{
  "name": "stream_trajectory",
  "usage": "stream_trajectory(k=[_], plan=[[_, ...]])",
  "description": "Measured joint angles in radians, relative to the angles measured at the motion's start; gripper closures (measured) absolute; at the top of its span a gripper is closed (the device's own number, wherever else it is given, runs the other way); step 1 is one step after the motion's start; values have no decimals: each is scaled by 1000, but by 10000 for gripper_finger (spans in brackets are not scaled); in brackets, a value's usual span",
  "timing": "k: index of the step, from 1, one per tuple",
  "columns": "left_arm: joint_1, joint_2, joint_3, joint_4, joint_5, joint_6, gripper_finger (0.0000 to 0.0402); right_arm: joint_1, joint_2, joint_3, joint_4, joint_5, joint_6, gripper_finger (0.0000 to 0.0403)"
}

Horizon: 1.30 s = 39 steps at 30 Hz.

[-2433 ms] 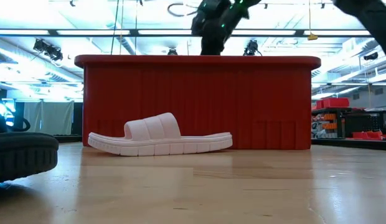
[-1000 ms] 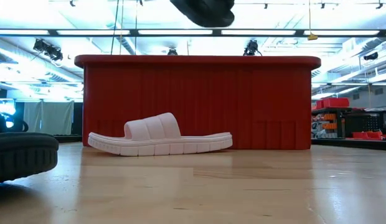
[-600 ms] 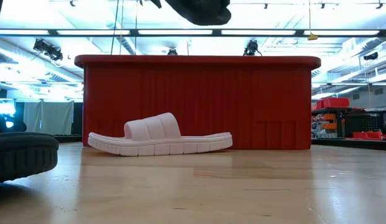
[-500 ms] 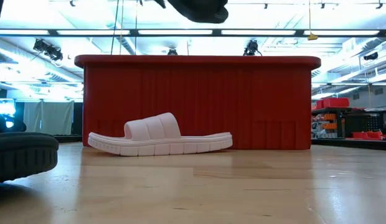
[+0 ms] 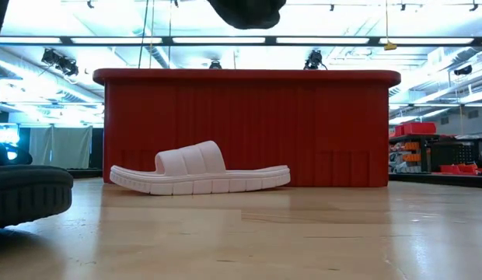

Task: Pick and place slides into bin
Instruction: Put the right black slide into the red bin

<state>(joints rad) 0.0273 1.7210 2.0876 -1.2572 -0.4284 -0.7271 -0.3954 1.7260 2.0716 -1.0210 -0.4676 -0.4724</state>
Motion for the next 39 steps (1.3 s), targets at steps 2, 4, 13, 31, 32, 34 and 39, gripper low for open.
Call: stream_trajectory(k=[2,4,13,31,32,34,39], plan=[[2,2,0,-5,3,-27,351,0,0,0,-10,27,2,336],[3,2,0,-16,7,-67,351,0,-4,0,-14,62,5,313],[9,2,0,-48,3,-201,351,-1,-138,0,-36,290,25,247],[440,78,0,-41,236,-314,351,37,-517,0,-145,266,313,255],[459,98,0,-38,269,-316,351,43,-523,0,-164,266,332,255],[490,139,0,-37,344,-314,351,59,-533,0,-204,264,370,255],[534,255,-1,-42,474,-310,351,105,-534,0,-299,264,413,255]])
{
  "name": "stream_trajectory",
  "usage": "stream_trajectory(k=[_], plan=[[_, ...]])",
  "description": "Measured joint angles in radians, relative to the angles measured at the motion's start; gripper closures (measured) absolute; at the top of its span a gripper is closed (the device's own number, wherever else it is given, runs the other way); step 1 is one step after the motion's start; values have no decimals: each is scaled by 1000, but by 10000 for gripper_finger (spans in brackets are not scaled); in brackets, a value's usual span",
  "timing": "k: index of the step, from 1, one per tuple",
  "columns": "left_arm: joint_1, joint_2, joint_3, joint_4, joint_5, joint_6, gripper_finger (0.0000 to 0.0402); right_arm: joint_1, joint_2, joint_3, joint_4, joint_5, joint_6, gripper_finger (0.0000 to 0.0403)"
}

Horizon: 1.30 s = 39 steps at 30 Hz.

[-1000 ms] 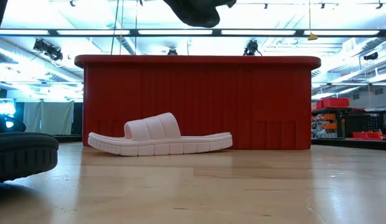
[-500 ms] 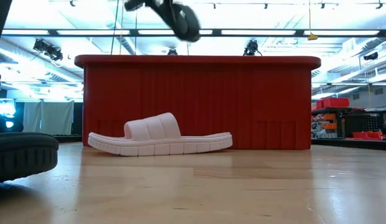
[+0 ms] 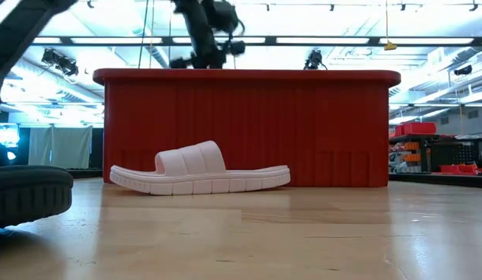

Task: Pick and place slides into bin
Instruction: Put the right black slide into the red bin, then put the black slide into the red bin

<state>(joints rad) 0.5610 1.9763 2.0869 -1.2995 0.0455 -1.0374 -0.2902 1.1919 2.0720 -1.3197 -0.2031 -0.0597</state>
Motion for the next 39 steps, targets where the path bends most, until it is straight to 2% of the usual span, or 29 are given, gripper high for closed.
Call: stream_trajectory(k=[5,9,13,19,24,28,34,39], plan=[[47,94,0,-44,79,0,351,42,10,0,-46,0,13,255],[83,148,0,-87,79,29,351,72,15,0,-45,0,14,255],[113,176,0,-48,49,58,349,93,22,0,-45,0,5,255],[139,211,0,23,61,130,319,99,34,-1,-46,1,-11,255],[138,248,0,-48,108,143,300,99,42,-1,-46,1,-20,255],[137,256,0,-97,145,144,269,99,45,-1,-46,1,-20,255],[138,256,3,-127,149,180,209,99,45,-1,-46,1,-14,258],[143,256,3,-170,136,212,186,99,45,-1,-47,0,4,261]])
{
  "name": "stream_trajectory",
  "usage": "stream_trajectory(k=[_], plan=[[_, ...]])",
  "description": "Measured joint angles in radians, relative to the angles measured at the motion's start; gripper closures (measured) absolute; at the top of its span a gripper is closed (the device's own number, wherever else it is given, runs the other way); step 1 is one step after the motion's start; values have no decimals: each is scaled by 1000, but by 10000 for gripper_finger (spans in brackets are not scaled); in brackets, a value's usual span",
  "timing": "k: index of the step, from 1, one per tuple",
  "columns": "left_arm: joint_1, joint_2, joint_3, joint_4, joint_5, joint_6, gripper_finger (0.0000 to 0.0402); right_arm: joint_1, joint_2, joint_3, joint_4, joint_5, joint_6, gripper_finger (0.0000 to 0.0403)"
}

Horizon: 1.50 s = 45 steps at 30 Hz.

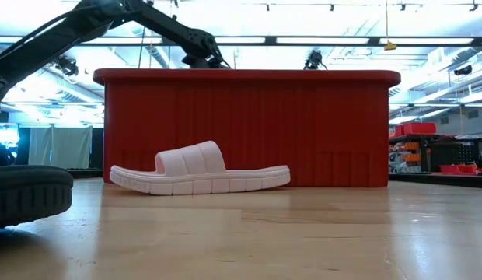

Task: Pick and place slides into bin
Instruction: Put the black slide into the red bin

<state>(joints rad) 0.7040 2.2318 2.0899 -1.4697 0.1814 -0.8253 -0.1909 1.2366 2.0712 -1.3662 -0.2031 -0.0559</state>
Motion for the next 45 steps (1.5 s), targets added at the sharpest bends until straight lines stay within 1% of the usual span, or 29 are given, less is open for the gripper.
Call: stream_trajectory(k=[6,10,12,13,17,19,21,23,24,26,29,31,33,36,38,42,45], plan=[[0,-18,0,-19,3,35,195,0,0,0,-7,0,2,261],[0,-46,0,-9,57,92,210,0,0,0,-20,0,11,261],[1,-73,0,3,124,112,219,0,0,0,-30,0,11,261],[3,-88,0,12,175,117,223,0,0,0,-38,-1,12,261],[-7,-165,0,47,458,100,240,0,0,0,-60,-16,13,261],[-34,-214,0,64,561,100,248,0,0,0,-69,-16,14,261],[-88,-266,1,84,606,100,255,5,0,0,-74,-17,24,261],[-158,-317,1,96,606,100,261,14,0,0,-79,-16,30,261],[-196,-345,1,106,599,99,264,20,0,0,-80,-16,29,261],[-292,-390,2,116,534,80,268,35,0,0,-79,-17,26,261],[-461,-437,2,118,379,39,272,60,0,0,-79,-16,27,261],[-584,-450,2,117,257,-25,273,79,0,-1,-79,-15,27,261],[-700,-449,2,117,128,-123,273,96,0,-1,-79,-16,27,261],[-860,-431,2,119,-48,-320,266,120,0,-1,-78,-15,26,261],[-951,-403,2,120,-137,-460,257,132,1,-1,-78,-15,4,261],[-1088,-345,0,118,-217,-741,235,149,9,-1,-78,-15,-44,261],[-1169,-286,1,107,-230,-874,222,151,20,-2,-78,-15,-55,261]])
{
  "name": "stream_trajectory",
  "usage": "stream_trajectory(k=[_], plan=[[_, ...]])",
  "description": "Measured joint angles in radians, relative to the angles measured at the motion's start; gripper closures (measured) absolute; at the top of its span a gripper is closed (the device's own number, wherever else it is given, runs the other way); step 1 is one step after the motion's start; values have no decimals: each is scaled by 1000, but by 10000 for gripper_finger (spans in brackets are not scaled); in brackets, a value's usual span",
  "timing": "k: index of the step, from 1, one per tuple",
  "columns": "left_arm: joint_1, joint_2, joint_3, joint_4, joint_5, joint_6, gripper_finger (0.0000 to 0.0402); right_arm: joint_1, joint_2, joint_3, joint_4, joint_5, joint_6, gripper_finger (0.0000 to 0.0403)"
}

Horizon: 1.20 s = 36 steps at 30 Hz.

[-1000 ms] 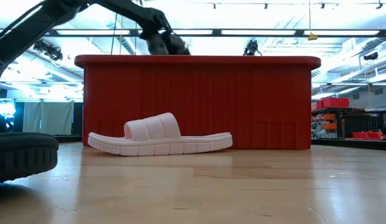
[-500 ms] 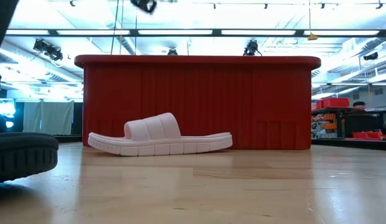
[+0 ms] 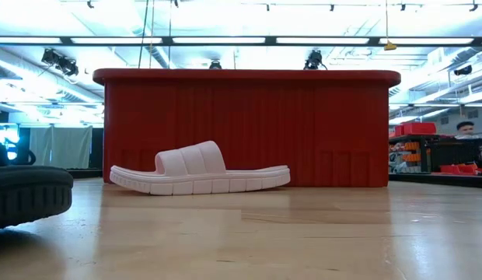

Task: Pick and place slides into bin
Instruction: Put the black slide into the red bin

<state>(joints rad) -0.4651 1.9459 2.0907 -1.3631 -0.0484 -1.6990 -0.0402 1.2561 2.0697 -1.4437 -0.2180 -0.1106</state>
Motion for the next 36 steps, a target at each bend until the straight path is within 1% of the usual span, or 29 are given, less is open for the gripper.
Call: stream_trajectory(k=[3,8,10,16,18,20,23,26,31,36], plan=[[-59,62,-1,-38,38,-48,211,0,14,0,0,0,-21,261],[-119,138,-1,-203,194,-186,194,0,42,0,-1,0,-24,261],[-137,147,-15,-209,216,-208,189,0,55,0,-3,0,-24,261],[-197,149,-23,-161,218,-320,195,0,85,0,-31,0,-24,261],[-223,149,-23,-105,188,-368,198,0,91,0,-53,0,-24,261],[-251,149,-24,-85,144,-417,200,0,93,0,-80,0,-24,261],[-285,149,-73,-82,133,-496,200,0,91,0,-104,0,-32,261],[-314,148,-112,-87,132,-516,200,0,89,0,-105,0,-40,261],[-325,148,-184,27,93,-516,200,0,85,0,-105,0,-40,261],[-321,148,-321,183,60,-511,200,0,86,0,-105,0,-39,261]])
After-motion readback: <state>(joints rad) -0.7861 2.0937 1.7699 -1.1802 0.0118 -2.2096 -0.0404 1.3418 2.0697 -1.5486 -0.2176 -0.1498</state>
